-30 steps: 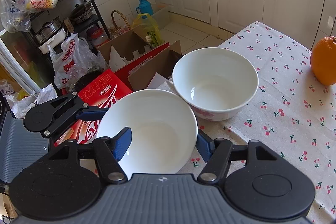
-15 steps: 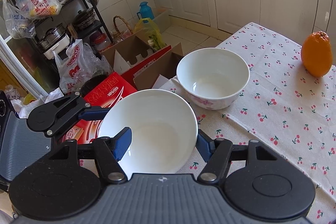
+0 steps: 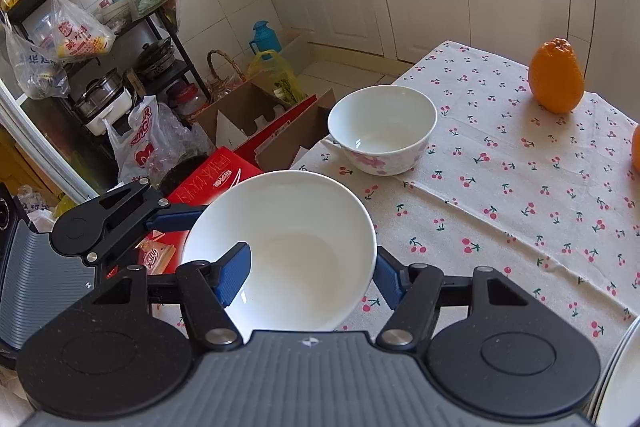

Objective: Organize plates and bowls
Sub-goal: 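Lift the bowl with the right tool and carry it toward the placed bowl, then lower the held bowl into the placed pink-flower bowl with the right tool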

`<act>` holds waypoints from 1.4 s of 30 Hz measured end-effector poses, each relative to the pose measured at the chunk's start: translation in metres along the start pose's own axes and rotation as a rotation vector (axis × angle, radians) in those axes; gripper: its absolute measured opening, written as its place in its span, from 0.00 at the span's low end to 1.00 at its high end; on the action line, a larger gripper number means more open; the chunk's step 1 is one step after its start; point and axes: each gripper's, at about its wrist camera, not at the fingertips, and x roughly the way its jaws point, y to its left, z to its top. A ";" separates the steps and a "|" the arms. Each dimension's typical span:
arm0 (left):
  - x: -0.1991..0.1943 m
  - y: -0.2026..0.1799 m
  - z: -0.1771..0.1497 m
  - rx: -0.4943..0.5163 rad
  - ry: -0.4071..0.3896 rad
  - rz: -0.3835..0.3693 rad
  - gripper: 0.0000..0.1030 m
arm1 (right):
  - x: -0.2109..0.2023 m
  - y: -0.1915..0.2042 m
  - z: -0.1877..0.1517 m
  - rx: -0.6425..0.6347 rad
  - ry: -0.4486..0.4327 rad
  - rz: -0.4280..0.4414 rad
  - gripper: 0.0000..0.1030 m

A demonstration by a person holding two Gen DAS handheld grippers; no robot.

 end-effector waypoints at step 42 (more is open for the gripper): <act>0.031 -0.074 0.000 0.027 0.052 -0.182 0.90 | -0.058 -0.041 -0.073 0.113 -0.016 -0.122 0.70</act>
